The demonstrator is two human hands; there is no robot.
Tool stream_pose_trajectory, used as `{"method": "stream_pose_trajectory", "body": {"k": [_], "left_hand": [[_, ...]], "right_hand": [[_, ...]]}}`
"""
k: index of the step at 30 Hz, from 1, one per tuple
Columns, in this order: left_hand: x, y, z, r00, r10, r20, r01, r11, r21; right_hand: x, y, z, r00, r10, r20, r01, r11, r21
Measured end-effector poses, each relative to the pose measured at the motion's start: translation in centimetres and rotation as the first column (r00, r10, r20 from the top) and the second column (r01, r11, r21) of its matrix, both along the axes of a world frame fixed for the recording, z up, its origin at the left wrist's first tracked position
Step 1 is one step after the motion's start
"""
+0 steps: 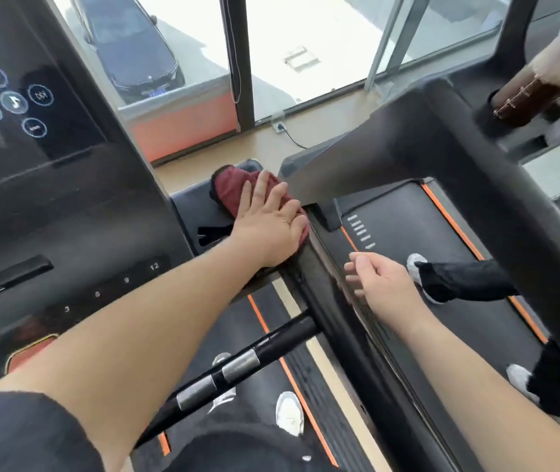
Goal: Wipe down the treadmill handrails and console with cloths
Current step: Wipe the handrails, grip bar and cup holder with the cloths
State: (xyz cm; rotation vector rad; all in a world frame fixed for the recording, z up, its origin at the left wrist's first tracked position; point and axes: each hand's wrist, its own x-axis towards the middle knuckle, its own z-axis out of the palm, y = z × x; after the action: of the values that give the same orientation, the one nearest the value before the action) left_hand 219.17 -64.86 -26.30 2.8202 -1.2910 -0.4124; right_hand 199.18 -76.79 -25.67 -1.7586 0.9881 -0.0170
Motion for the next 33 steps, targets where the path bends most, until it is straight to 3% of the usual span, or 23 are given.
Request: {"method": "stream_pose_trajectory", "body": {"k": [2,5,8,12,13,16,18,19,21,23,27,33], "left_hand": [[-4.7,0.3,-0.3,0.999,-0.050,-0.007,0.050,0.996,-0.070],[-10.5,2.7,-0.7,0.948,-0.318,0.009,0.316,0.936,-0.157],[-7.0,1.9,-0.8,0.891,-0.454,0.022,0.451,0.878,-0.163],[-7.8,0.3,-0.7,0.988,-0.153,0.038,0.157,0.976,-0.148],[-9.7,0.8,-1.0,0.988,-0.153,0.016,0.153,0.970,-0.190],[-12.2,3.4,-0.8,0.911,-0.400,-0.099,0.338,0.862,-0.378],[-10.1,4.6,0.5,0.869,-0.449,-0.210,0.276,0.790,-0.548],[-9.0,5.4,1.2,0.894,-0.383,-0.232,0.179,0.780,-0.600],[-7.5,7.4,2.5,0.977,-0.153,-0.148,0.022,0.765,-0.643],[-7.3,9.6,2.8,0.997,-0.014,-0.069,-0.035,0.753,-0.658],[-8.0,12.3,1.6,0.999,0.012,-0.043,-0.038,0.743,-0.669],[-9.2,12.7,0.5,0.999,0.011,-0.039,-0.034,0.753,-0.657]], "right_hand": [[-0.8,-0.1,0.3,0.996,-0.083,0.018,0.081,0.993,0.084],[-1.8,0.1,1.0,0.985,-0.171,0.037,0.161,0.969,0.189],[-2.5,0.5,2.0,0.988,-0.138,0.070,0.127,0.981,0.149],[-1.6,0.9,3.1,0.990,-0.008,0.138,0.005,1.000,0.020],[-1.1,1.0,3.1,0.987,0.041,0.155,-0.038,0.999,-0.019],[0.7,1.4,2.2,0.977,0.139,0.160,-0.134,0.990,-0.043],[2.2,2.1,0.9,0.972,0.209,0.105,-0.209,0.978,-0.010],[2.8,2.6,0.1,0.969,0.242,0.054,-0.242,0.970,-0.014],[4.1,3.5,-1.3,0.946,0.312,-0.083,-0.321,0.940,-0.117],[5.6,4.2,-1.9,0.934,0.310,-0.179,-0.346,0.908,-0.235],[10.7,4.7,-2.2,0.931,0.310,-0.191,-0.361,0.851,-0.380],[13.9,2.6,-2.6,0.916,0.384,-0.115,-0.401,0.880,-0.256]]}}
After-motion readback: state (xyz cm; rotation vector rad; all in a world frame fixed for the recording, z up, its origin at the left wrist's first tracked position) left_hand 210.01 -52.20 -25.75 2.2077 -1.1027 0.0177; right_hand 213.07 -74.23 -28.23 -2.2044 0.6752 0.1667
